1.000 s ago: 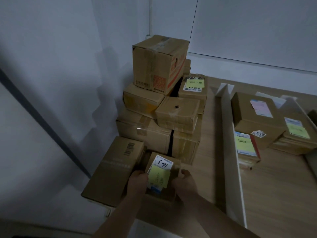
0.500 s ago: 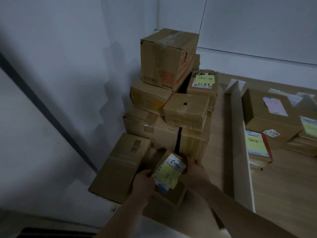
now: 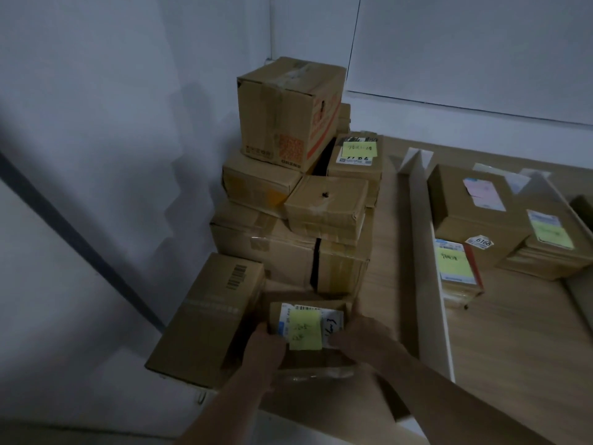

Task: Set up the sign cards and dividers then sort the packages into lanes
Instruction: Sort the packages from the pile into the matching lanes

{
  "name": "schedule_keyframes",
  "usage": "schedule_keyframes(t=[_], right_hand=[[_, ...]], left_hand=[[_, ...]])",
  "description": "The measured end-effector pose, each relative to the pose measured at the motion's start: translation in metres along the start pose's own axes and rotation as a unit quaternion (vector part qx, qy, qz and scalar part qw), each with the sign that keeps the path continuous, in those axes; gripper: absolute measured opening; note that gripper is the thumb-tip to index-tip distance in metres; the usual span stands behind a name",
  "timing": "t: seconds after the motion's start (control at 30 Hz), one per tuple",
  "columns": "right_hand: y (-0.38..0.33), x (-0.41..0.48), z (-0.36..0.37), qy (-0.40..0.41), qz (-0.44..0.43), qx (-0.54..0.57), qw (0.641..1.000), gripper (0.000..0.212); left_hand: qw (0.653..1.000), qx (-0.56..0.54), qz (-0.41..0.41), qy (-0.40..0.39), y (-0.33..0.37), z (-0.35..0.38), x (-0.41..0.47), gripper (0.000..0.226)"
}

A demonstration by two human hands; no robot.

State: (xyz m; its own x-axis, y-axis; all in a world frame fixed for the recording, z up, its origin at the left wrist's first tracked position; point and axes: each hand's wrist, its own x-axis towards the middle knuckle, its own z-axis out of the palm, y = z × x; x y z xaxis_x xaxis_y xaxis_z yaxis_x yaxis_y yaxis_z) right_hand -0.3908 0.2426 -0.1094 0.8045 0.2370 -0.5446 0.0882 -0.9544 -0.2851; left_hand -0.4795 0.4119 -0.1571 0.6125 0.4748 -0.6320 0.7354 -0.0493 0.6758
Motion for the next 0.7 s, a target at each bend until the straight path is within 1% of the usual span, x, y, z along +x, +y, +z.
schedule_keyframes(t=[0.03,0.1,0.13,0.17,0.23,0.3,0.37,0.43,0.5,0.57,0.63,0.7], right_hand=[[-0.001,0.0,-0.001,0.011,-0.007,-0.014,1.0,0.078],[-0.005,0.002,-0.005,0.013,-0.036,-0.047,0.998,0.103],[-0.008,0.002,-0.006,0.004,-0.055,-0.063,0.996,0.108],[-0.01,0.002,-0.006,-0.008,-0.074,-0.077,0.994,0.108],[-0.012,0.002,-0.002,-0.016,-0.093,-0.09,0.991,0.101],[-0.013,0.002,0.001,0.0,-0.075,-0.087,0.993,0.092],[-0.012,-0.003,0.0,0.011,-0.055,-0.056,0.997,0.084],[-0.011,-0.008,-0.001,0.001,-0.06,-0.019,0.998,0.072],[-0.009,-0.014,0.004,-0.014,-0.064,-0.014,0.998,0.059],[-0.007,-0.018,0.014,-0.025,-0.049,0.013,0.998,0.051],[-0.007,-0.022,0.024,-0.04,-0.043,0.066,0.996,0.045],[-0.007,-0.022,0.033,-0.052,-0.032,0.128,0.99,0.038]], left_hand=[[1.0,0.008,0.003,0.001,-0.003,0.0,0.002,0.04],[1.0,-0.011,0.001,-0.004,-0.005,-0.003,0.0,0.038],[1.0,-0.021,-0.001,-0.004,-0.006,-0.003,-0.001,0.037],[1.0,-0.031,0.0,-0.004,-0.007,-0.004,-0.001,0.036],[0.999,-0.045,0.005,-0.008,-0.008,-0.003,-0.002,0.032],[0.999,-0.037,0.015,0.0,-0.009,-0.003,-0.008,0.031],[0.997,-0.068,0.019,0.018,-0.006,-0.005,-0.018,0.035],[0.994,-0.097,0.024,0.036,-0.004,-0.005,-0.026,0.036],[0.992,-0.118,0.031,0.042,-0.004,-0.003,-0.026,0.044],[0.988,-0.148,0.02,0.029,-0.011,0.001,-0.02,0.053],[0.984,-0.176,0.003,0.016,-0.029,0.008,-0.002,0.058],[0.98,-0.198,-0.02,0.008,-0.045,0.015,0.01,0.075]])
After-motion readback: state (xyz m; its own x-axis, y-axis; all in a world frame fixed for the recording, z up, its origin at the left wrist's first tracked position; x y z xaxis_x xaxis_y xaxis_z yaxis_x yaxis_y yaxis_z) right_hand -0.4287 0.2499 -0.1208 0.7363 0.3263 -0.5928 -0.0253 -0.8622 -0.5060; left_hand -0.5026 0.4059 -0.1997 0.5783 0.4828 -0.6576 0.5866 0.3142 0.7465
